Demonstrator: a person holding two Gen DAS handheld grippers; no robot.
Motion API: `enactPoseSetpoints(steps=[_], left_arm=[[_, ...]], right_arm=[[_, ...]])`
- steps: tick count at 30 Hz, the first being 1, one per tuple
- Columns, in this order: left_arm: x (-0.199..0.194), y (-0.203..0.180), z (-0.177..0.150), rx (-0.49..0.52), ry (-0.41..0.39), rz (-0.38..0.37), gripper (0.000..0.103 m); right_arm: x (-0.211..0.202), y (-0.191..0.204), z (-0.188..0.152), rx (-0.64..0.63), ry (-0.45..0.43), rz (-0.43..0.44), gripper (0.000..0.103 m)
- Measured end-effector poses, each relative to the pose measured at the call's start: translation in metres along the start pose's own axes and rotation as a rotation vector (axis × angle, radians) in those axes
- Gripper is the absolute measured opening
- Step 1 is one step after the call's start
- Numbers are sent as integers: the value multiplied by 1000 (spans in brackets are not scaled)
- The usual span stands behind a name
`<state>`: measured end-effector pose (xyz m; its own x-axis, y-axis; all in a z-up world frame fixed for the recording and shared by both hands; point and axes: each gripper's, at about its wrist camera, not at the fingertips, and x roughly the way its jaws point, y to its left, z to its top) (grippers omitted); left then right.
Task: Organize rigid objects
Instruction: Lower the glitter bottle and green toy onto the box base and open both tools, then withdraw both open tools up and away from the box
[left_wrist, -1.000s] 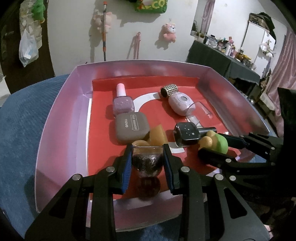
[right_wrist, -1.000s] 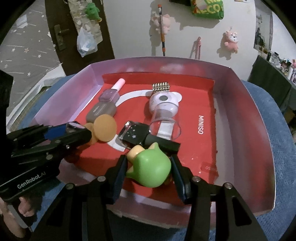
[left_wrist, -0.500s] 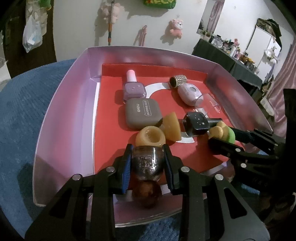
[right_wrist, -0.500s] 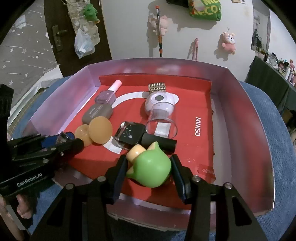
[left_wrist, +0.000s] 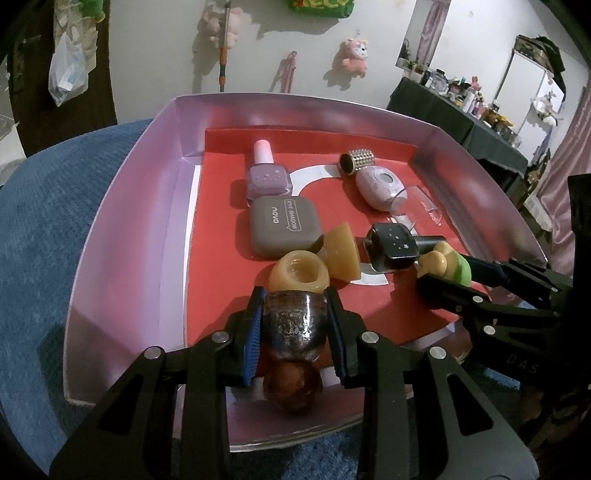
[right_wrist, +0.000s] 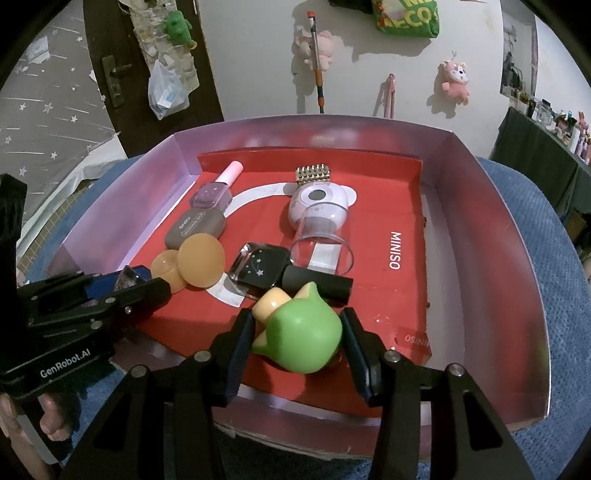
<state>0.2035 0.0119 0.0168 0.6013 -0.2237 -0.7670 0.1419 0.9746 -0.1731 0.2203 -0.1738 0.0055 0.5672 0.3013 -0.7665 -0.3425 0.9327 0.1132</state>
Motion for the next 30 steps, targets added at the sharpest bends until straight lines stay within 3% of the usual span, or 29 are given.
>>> enactPoseSetpoints(steps=[18,20,21,22,30], left_arm=[[-26,-5,-5,0,-74,36,30],[-31,-8,-5,9,-91,50,37],[-34,-9,-5,14,-103,54,61],[-37,-10,-6,14,-114,48,76],[-55,-24,-15,48,-185,99,76]], right_arm=[[-38,8,-3,11,-100,12,65],[-43,9,-4,16,-118,12,68],[-46,10,-5,21,-128,10,69],[-49,11,-6,25,-142,5,71],[-66,11,-17,58,-222,-54,75]])
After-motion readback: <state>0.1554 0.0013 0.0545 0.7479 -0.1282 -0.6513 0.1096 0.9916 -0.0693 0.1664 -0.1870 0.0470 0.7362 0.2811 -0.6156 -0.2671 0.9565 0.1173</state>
